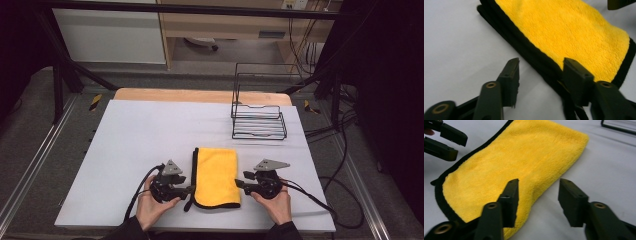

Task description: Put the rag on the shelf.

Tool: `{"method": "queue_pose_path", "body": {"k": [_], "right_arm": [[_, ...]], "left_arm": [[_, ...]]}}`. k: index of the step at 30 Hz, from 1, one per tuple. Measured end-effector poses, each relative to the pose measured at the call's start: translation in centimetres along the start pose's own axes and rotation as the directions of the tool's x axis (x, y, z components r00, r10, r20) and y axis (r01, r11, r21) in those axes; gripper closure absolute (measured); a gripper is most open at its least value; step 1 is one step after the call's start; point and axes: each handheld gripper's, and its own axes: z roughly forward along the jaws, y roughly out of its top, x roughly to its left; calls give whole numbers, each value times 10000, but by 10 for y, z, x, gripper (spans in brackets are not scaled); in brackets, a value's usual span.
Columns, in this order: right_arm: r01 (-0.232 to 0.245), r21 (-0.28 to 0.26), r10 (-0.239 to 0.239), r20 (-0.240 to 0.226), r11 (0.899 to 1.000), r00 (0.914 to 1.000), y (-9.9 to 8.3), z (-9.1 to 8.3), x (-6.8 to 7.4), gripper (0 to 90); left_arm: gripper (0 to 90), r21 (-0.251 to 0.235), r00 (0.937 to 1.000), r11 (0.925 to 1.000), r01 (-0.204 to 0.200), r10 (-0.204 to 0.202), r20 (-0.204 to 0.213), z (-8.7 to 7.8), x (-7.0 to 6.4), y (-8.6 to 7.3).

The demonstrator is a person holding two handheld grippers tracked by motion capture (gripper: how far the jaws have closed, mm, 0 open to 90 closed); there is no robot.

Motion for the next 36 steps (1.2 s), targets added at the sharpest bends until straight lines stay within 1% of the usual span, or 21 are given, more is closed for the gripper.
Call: {"method": "queue_pose_path", "body": {"k": [1, 2, 3, 5, 7, 9, 10, 11, 12, 14, 17, 20, 22, 26, 27, 29, 31, 33, 34, 35, 36], "right_arm": [[-75, -107, 74, -4, 9999, 10000, 0, -1, -2, 443], [-26, -172, 26, 3, 9998, 10000, 0, -1, -5, 407], [-64, -228, 65, 11, 9997, 10000, 0, -2, -7, 362], [-55, -336, 57, 83, 9994, 9999, 0, -2, -11, 305], [-46, -341, 49, 107, 9994, 9999, 1, -1, -15, 233], [50, -206, -47, 108, 9998, 9999, 1, -1, -20, 162], [50, -206, -47, 108, 9998, 9999, 1, -1, -20, 162], [37, -215, -33, 159, 9998, 9999, 1, -3, -23, 122], [37, -215, -33, 159, 9998, 9999, 1, -3, -23, 122], [-6, -186, 9, 154, 9998, 9999, 1, -4, -25, 78], [-19, -209, 21, 101, 9998, 9999, -2, -5, -26, 67], [-116, -217, 118, 123, 9997, 9999, -3, -6, -26, 52], [-77, -260, 82, 219, 9996, 9997, -3, -6, -26, 43], [-93, -245, 100, 253, 9997, 9996, -4, -5, -25, 35], [-73, -223, 79, 251, 9997, 9997, -4, -5, -25, 33], [-102, -169, 106, 268, 9998, 9996, -4, -5, -25, 32], [-113, -179, 118, 267, 9998, 9996, -4, -6, -25, 33], [-104, -142, 108, 280, 9998, 9995, -4, -5, -25, 36], [-104, -142, 108, 280, 9998, 9995, -4, -5, -25, 36], [-72, -108, 76, 303, 9999, 9995, -5, -5, -25, 38], [-72, -71, 74, 306, 9999, 9995, -5, -5, -24, 39]], "left_arm": [[443, -85, 10000, 10000, 9, -8, 54, -1, 3, 2], [408, -155, 9999, 9999, -54, 56, 96, -1, 7, 4], [369, -189, 9999, 9998, -71, 73, 109, -2, 10, 6], [318, -243, 10000, 9997, -32, 34, 93, -1, 17, 10], [263, -268, 9999, 9996, 124, -122, 80, 0, 24, 14], [210, -353, 9996, 9990, 282, -280, 63, 2, 31, 19], [210, -363, 9995, 9989, 310, -311, -14, 3, 34, 21], [177, -344, 9994, 9988, 338, -341, -92, 5, 37, 24], [177, -325, 9990, 9986, 409, -414, -140, 7, 40, 28], [116, -283, 9986, 9986, 452, -459, -246, 10, 46, 34], [107, -410, 9974, 9978, 521, -540, -480, 14, 51, 42], [98, -516, 9971, 9972, 537, -564, -520, 18, 55, 48], [96, -495, 9969, 9978, 445, -476, -626, 22, 56, 53], [97, -342, 9951, 9984, 441, -469, -875, 30, 60, 62], [100, -313, 9942, 9983, 494, -521, -945, 33, 61, 64], [130, -242, 9923, 9981, 562, -585, -1092, 37, 64, 68], [139, -220, 9909, 9972, 711, -732, -1128, 43, 66, 71], [205, -168, 9895, 9966, 806, -820, -1192, 48, 69, 73], [205, -154, 9892, 9965, 816, -829, -1205, 50, 70, 74], [237, -172, 9892, 9963, 838, -852, -1194, 52, 71, 75], [293, -182, 9880, 9956, 923, -939, -1223, 54, 71, 75]]}}
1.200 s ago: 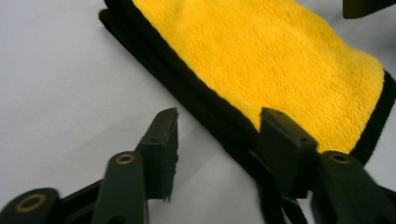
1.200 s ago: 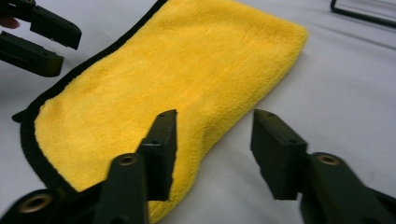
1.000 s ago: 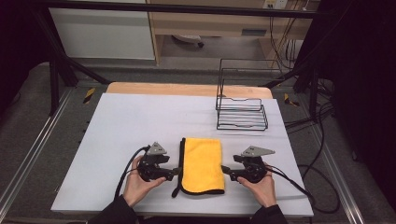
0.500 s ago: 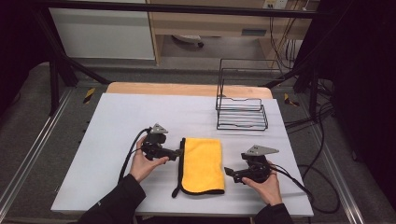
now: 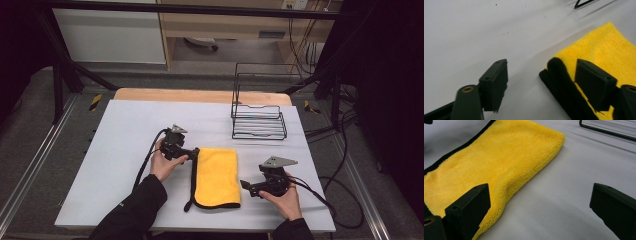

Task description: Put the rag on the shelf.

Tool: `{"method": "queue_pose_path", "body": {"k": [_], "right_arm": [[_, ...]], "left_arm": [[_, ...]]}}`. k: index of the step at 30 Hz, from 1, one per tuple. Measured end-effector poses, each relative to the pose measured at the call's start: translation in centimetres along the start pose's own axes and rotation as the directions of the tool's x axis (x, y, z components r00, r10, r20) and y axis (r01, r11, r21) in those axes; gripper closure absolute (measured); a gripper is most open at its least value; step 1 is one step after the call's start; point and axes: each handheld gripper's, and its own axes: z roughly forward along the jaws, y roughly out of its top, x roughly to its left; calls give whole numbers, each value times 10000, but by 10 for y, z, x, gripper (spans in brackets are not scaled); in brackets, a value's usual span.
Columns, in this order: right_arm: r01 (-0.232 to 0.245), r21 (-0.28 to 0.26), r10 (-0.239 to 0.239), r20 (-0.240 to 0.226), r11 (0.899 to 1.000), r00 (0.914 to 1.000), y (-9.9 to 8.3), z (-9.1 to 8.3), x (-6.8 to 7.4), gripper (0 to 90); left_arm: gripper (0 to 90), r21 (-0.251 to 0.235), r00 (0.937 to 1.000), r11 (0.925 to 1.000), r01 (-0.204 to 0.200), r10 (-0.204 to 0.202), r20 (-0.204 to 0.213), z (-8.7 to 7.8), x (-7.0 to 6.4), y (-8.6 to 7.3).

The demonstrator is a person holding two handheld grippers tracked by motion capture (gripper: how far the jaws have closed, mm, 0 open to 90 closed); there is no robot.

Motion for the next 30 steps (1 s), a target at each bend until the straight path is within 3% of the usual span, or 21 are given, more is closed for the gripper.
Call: {"method": "queue_pose_path", "body": {"k": [1, 2, 5, 10, 18, 26, 30], "right_arm": [[28, 0, -28, -5, 10000, 10000, 0, 0, 0, 41], [60, 25, -60, 13, 10000, 10000, 0, 1, 0, 42], [53, 8, -53, 15, 10000, 10000, -1, 1, 0, 44], [-53, -5, 53, -22, 10000, 10000, 0, 1, 0, 46], [-191, -51, 190, -79, 9998, 9998, 1, 1, -1, 46], [-291, -94, 290, -68, 9995, 9996, 2, 3, -2, 36], [-199, -180, 198, -57, 9996, 9998, 7, 6, -1, 27]], "left_arm": [[293, 78, 10000, 10000, 5, -4, -85, 2, 1, 0], [355, 98, 10000, 9999, 53, -52, -42, 4, 2, -1], [374, 243, 9996, 9995, 203, -208, 212, 9, 1, -2], [444, 609, 9994, 9980, -188, 170, 305, 16, -6, -5], [591, 793, 9981, 9969, -6, -43, 618, 19, -8, -6], [620, 859, 9982, 9962, -104, 52, 603, 20, -10, -6], [716, 950, 9967, 9955, 46, -123, 807, 20, -10, -6]]}}
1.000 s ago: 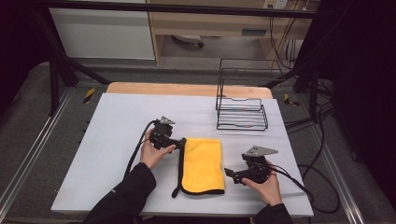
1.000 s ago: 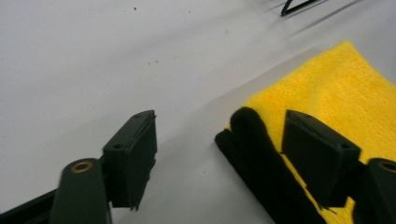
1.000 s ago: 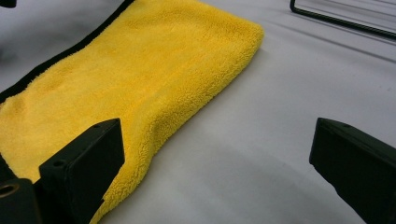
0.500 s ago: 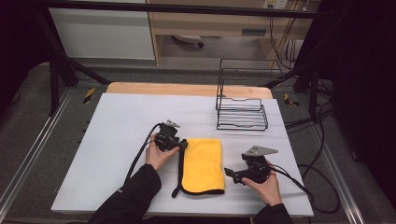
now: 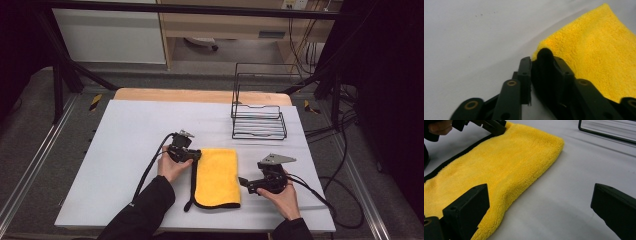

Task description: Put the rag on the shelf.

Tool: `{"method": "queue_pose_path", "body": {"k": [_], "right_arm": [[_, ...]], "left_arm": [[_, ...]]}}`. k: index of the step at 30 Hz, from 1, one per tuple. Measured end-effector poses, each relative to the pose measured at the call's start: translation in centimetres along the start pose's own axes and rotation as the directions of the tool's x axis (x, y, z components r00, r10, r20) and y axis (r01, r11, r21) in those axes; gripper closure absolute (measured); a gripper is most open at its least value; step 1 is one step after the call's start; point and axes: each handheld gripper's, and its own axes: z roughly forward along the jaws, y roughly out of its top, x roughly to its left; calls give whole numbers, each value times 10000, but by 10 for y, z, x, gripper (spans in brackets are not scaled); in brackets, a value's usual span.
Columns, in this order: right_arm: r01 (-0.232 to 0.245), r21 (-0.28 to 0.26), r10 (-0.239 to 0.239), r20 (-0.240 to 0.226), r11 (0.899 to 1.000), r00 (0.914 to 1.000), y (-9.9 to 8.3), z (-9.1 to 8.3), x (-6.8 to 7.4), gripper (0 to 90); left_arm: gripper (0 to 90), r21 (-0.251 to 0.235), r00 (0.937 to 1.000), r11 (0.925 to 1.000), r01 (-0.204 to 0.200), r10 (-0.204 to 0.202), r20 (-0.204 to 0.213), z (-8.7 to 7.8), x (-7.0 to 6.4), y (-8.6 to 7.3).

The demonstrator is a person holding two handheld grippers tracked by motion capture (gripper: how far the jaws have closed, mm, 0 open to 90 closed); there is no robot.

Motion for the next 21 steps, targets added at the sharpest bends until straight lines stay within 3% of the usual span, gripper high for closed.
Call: {"method": "queue_pose_path", "body": {"k": [5, 9, 15, 21], "right_arm": [[-66, -66, 66, 15, 10000, 10000, 5, 6, 1, 35], [-51, -57, 51, 49, 10000, 10000, 15, 15, -1, 98], [-352, 28, 351, 339, 9994, 9988, 28, 31, -7, 175], [-355, -6, 354, 726, 9994, 9967, 39, 53, -13, 268]], "left_arm": [[747, -15, 9998, 10000, 4, -4, -206, 1, -4, 1], [749, 53, 9996, 10000, 8, -7, -293, 1, -6, 1], [746, -44, 9954, 9986, -536, 531, -800, 2, -13, 0], [746, -99, 9958, 9981, -613, 605, -683, 2, -11, -1]]}}
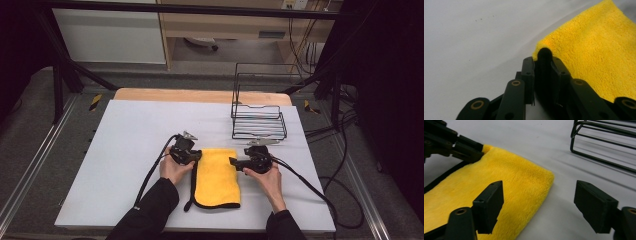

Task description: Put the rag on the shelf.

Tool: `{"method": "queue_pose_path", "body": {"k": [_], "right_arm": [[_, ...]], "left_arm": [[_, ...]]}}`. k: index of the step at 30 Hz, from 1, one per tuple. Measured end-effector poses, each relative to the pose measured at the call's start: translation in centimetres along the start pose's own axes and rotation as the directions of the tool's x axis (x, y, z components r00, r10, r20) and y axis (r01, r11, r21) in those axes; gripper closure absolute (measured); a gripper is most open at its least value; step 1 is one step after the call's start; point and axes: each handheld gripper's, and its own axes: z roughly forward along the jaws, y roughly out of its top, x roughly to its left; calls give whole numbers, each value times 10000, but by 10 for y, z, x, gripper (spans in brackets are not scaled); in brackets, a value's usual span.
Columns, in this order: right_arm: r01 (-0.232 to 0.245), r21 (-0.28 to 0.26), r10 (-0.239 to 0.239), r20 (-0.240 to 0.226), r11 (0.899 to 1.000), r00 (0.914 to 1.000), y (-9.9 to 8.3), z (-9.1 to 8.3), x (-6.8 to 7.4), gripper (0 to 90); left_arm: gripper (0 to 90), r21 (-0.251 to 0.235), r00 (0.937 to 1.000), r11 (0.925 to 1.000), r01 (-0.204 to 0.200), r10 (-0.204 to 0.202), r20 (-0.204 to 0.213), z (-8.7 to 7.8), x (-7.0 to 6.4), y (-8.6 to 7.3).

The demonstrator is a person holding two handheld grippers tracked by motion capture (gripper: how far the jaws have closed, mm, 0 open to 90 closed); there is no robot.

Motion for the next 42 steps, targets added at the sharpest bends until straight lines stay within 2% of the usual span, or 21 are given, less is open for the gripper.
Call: {"method": "queue_pose_path", "body": {"k": [2, 4, 5, 9, 11, 15, 19, 21, 25, 32, 34, 42], "right_arm": [[-187, 69, 187, 30, 9998, 9998, 3, 9, -2, 334], [-330, 93, 330, -10, 9994, 9995, 4, 11, -2, 361], [-371, 239, 371, 2, 9990, 9993, 4, 15, -4, 424], [-488, 617, 491, -20, 9969, 9988, 2, 20, -6, 471], [-546, 640, 550, -50, 9965, 9985, 2, 21, -6, 493], [-1052, 676, 1072, -276, 9922, 9939, 1, 22, -4, 607], [-1259, 731, 1291, -397, 9893, 9908, 0, 23, -3, 670], [-1380, 791, 1420, -483, 9873, 9887, 0, 23, -3, 711], [-1553, 875, 1607, -587, 9840, 9853, 1, 23, -3, 789], [-1557, 800, 1608, -622, 9846, 9850, 3, 20, -3, 832], [-1530, 710, 1575, -643, 9857, 9854, 4, 17, -2, 834], [-1286, 96, 1289, -797, 9917, 9884, 9, 1, 3, 834]], "left_arm": [[746, -42, 10000, 10000, -37, 37, 33, 0, 1, 0], [746, -134, 9999, 9999, -59, 60, 91, 0, 1, -2], [746, -171, 9999, 9998, -39, 42, 154, 0, 2, -2], [745, -198, 9998, 9998, -64, 68, 210, 0, 3, -3], [745, -219, 9997, 9997, -104, 109, 235, 0, 3, -3], [741, -238, 9995, 9996, -152, 159, 272, 1, 4, -3], [735, -315, 9991, 9992, -253, 263, 322, 1, 5, -3], [734, -266, 9988, 9994, -239, 250, 414, 1, 6, -3], [742, -221, 9980, 9997, 56, -42, 632, 0, 10, -3], [765, -559, 9909, 9961, 687, -616, 1195, -1, 17, -7], [770, -721, 9916, 9956, 602, -513, 1186, -4, 17, -9], [776, -1671, 9924, 9846, 507, -309, 1189, -22, 12, -11]]}}
